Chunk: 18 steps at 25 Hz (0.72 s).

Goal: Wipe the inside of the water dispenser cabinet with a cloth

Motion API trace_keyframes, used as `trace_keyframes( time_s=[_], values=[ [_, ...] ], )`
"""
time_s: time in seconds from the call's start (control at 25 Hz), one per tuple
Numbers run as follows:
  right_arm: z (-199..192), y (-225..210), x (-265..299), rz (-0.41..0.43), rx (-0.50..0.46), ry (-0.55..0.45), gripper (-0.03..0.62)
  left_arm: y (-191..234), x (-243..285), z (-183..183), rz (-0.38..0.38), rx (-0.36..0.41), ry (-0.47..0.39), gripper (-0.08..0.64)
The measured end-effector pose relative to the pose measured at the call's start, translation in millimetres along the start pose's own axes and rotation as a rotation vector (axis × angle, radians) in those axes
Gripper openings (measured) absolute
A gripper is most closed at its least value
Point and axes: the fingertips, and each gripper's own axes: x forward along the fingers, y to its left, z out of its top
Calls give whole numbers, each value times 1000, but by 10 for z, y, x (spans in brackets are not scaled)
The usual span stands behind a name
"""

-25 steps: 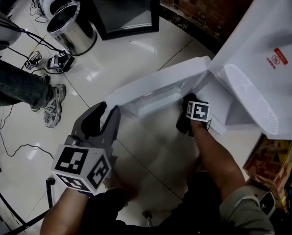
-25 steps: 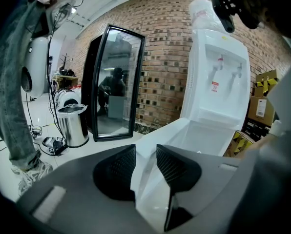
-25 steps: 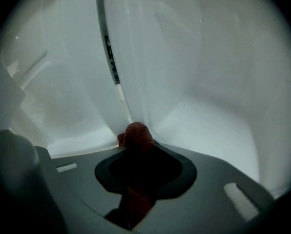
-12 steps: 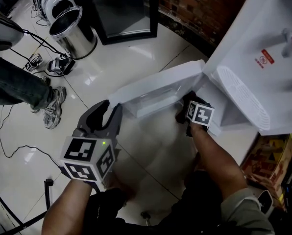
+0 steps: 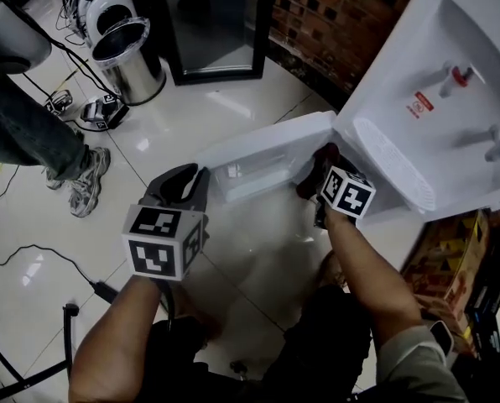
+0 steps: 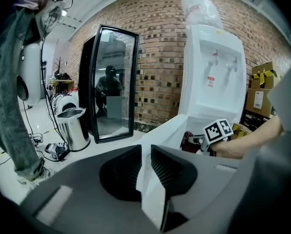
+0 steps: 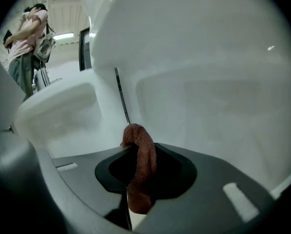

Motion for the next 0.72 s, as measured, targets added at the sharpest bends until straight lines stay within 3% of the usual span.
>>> trace_keyframes(
  time_s=[0.12,0.2,0.4,0.56,0.72],
  values=[
    [275,36,-207,-9,35,-70,95,55,-64,30,39,43,-8,3],
    [426,78,-344,-8,71,-123,95,91,-126,90,65,59,-25,2],
    [726,144,-592,-3,164,-254,95,-23,-300,371,77,20,-103,2],
    [657,177,-610,10,208,-254,95,-342,-636,753,73,-14,-222,2],
    [532,241,-508,0,144,-215,95,-704,-975,1068,65,-13,-319,2]
  ],
)
